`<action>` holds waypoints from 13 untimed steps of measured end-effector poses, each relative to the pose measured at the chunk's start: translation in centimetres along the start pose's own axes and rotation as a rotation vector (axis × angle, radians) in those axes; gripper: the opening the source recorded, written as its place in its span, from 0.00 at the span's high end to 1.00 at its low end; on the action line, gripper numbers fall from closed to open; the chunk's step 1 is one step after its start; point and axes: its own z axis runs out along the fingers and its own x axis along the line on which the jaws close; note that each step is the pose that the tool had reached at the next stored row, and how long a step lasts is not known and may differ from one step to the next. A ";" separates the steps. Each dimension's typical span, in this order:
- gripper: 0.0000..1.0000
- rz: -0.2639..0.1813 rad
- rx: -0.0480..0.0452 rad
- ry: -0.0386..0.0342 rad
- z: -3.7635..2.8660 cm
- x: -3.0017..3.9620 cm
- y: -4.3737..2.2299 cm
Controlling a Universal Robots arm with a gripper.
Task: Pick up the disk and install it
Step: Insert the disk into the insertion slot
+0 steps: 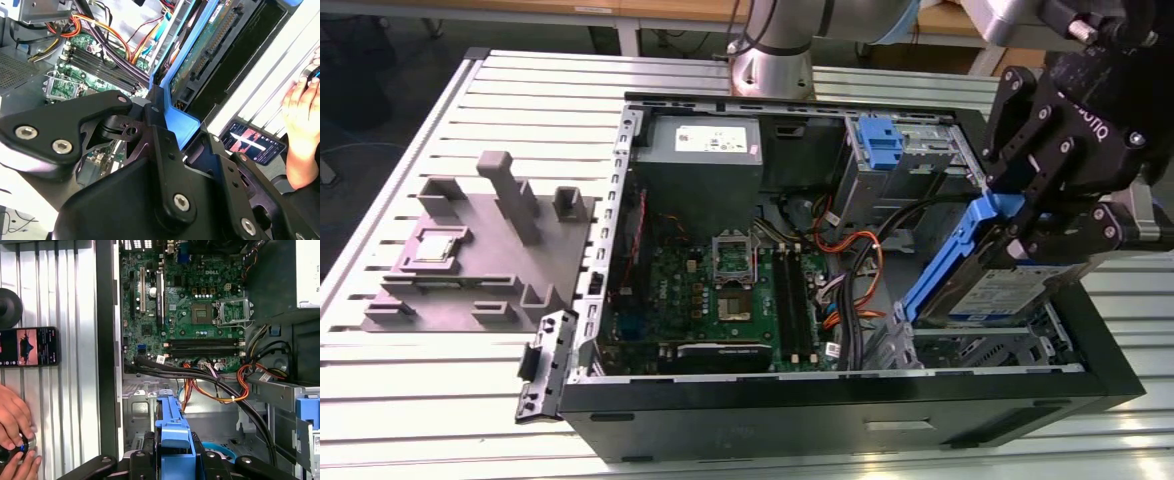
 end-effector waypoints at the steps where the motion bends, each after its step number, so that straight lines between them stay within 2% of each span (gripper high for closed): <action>1: 0.63 0.000 0.0000 0.0000 0.13 0.02 0.00; 5: 0.63 0.000 0.0000 0.0000 0.64 0.07 -0.01; 13: 0.63 0.000 0.0000 0.0003 0.68 0.07 -0.02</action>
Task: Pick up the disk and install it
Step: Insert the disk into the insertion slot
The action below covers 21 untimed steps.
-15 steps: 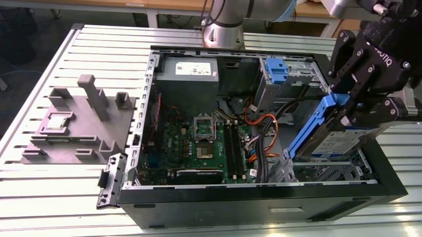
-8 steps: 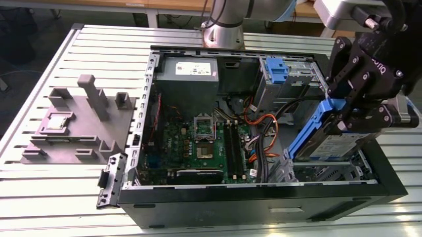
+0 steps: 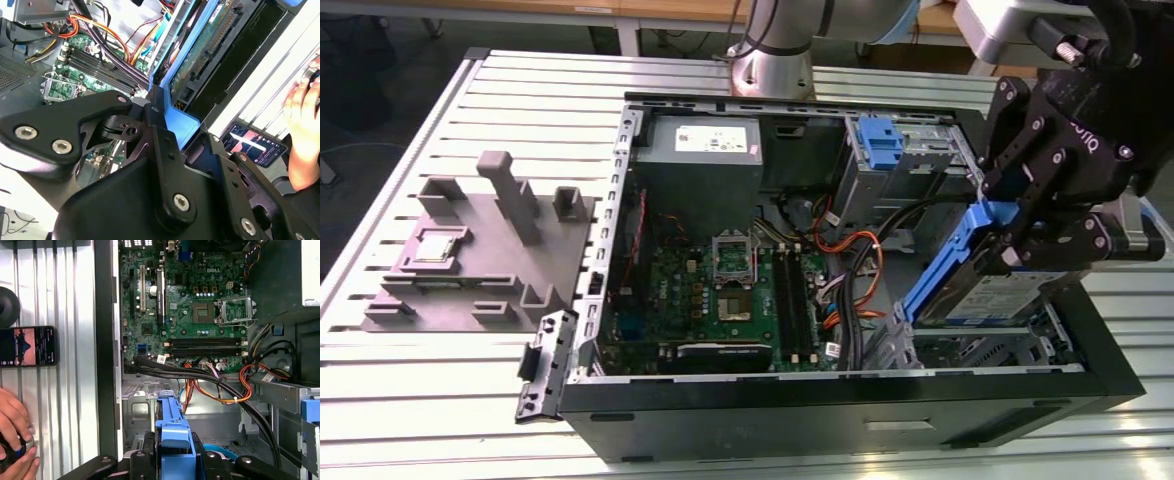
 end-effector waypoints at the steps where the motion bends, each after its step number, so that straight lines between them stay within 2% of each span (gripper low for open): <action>1: 0.62 0.000 0.0000 0.0001 0.00 0.00 0.00; 2: 0.62 0.000 0.0000 0.0000 0.00 0.00 0.00; 3: 0.56 0.000 0.0001 0.0002 0.00 0.00 0.00; 5: 0.56 0.000 0.0000 -0.0004 0.07 0.00 0.00; 9: 0.56 0.000 0.0001 -0.0001 0.75 0.02 0.00; 10: 0.57 0.000 0.0001 -0.0001 0.92 0.02 0.00; 11: 0.64 0.000 0.0001 -0.0001 1.10 0.02 0.01; 12: 0.64 0.000 0.0001 -0.0001 1.29 0.03 0.01; 14: 0.75 0.000 0.0001 0.0001 1.66 0.04 0.01; 17: 0.81 0.000 0.0011 0.0013 2.19 0.05 0.00; 18: 0.88 -0.001 0.0014 0.0022 2.37 0.05 -0.06; 21: 0.88 -0.001 0.0015 0.0027 2.92 0.05 -0.24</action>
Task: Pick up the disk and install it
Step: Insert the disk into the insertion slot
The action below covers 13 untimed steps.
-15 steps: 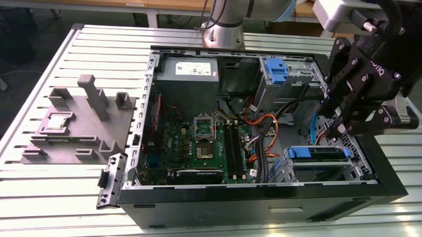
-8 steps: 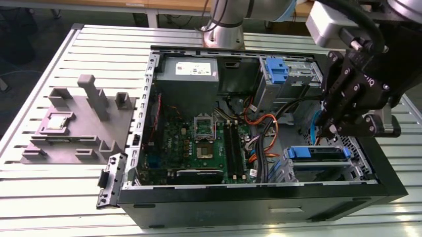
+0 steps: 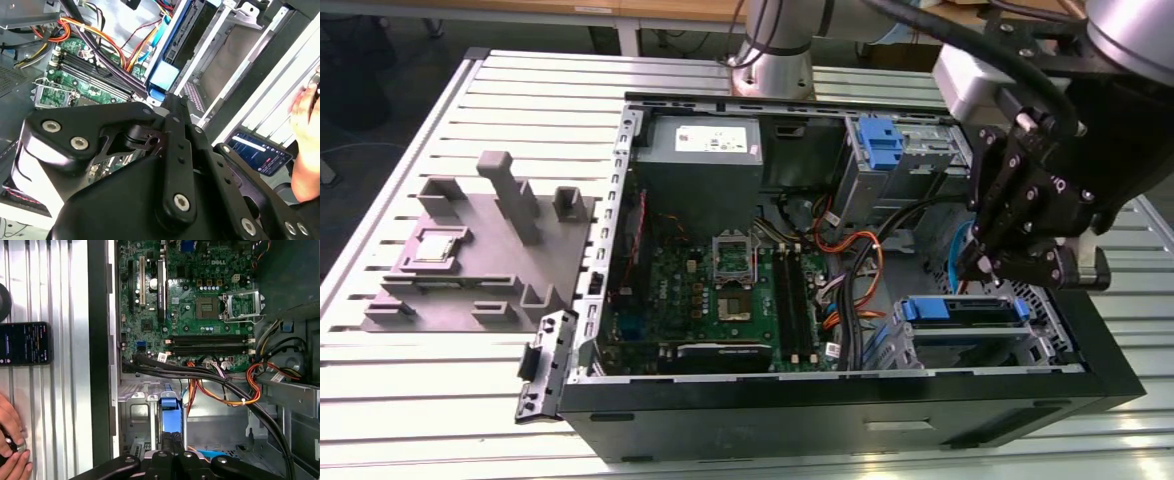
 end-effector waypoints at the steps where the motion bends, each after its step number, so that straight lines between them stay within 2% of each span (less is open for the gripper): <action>1: 0.88 0.000 0.0000 0.0000 0.18 0.00 0.00; 10: 0.88 0.000 0.0000 0.0000 1.81 0.03 -0.03; 13: 0.88 0.000 0.0000 0.0000 1.93 0.03 -0.03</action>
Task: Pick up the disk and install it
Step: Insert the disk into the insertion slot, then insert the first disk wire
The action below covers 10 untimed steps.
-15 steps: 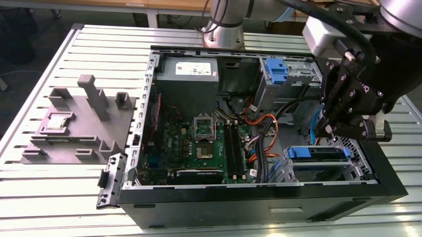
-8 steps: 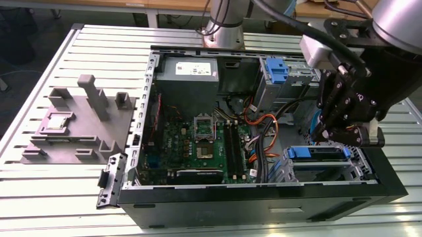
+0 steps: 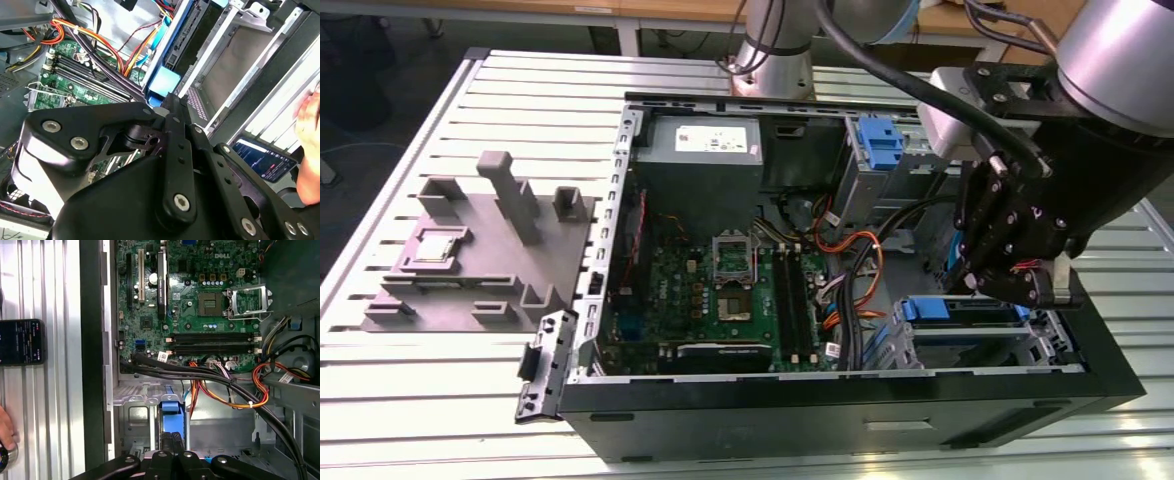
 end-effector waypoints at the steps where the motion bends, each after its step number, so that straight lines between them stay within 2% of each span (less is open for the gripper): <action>1: 0.88 0.000 0.0000 -0.0001 0.00 0.00 0.00; 10: 0.88 0.000 -0.0001 -0.0017 0.01 0.00 0.00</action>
